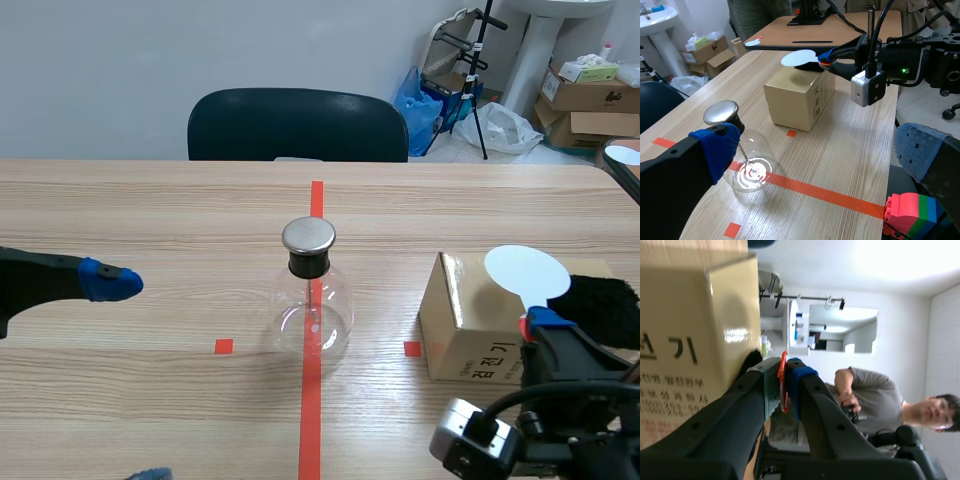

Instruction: Do the electroscope experiment

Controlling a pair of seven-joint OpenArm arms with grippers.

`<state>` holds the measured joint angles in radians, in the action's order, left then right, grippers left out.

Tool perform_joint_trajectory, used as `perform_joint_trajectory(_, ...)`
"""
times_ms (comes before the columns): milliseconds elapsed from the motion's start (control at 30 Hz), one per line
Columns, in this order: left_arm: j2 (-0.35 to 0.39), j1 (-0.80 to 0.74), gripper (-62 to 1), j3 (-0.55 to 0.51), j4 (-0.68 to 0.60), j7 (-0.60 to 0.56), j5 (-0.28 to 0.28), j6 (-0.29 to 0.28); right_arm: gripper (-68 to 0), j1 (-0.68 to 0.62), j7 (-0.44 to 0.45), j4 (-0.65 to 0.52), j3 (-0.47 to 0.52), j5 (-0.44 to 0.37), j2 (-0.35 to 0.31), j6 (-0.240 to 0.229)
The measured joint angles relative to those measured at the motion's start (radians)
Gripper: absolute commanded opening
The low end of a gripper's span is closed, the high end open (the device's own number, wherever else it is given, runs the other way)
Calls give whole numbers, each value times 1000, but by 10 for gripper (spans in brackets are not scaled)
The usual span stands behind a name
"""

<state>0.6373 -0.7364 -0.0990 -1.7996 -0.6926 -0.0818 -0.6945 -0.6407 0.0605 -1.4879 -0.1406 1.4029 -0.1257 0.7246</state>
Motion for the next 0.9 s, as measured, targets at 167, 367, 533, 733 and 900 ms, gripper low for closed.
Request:
perform_joint_trajectory(167, 0, 0, 14, 0, 0, 17, 2, 0, -665, 11, -88, -28, -87, 56, -36, 0)
perform_joint_trajectory(367, 0, 6, 14, 0, 0, 56, 1, 0, -665, 97, -224, -28, -196, 57, -87, 0)
perform_joint_trajectory(533, 0, 10, 14, 1, 1, 85, 3, 0, -665, 150, -291, -28, -262, 57, -124, -30)
perform_joint_trajectory(733, 0, 163, -487, 131, 101, 243, 2, 0, -665, 187, -315, -28, -326, 57, -143, -79)
perform_joint_trajectory(900, 0, 352, -584, 297, 296, 244, 3, 0, -665, 220, -328, -28, -377, 57, -149, -90)
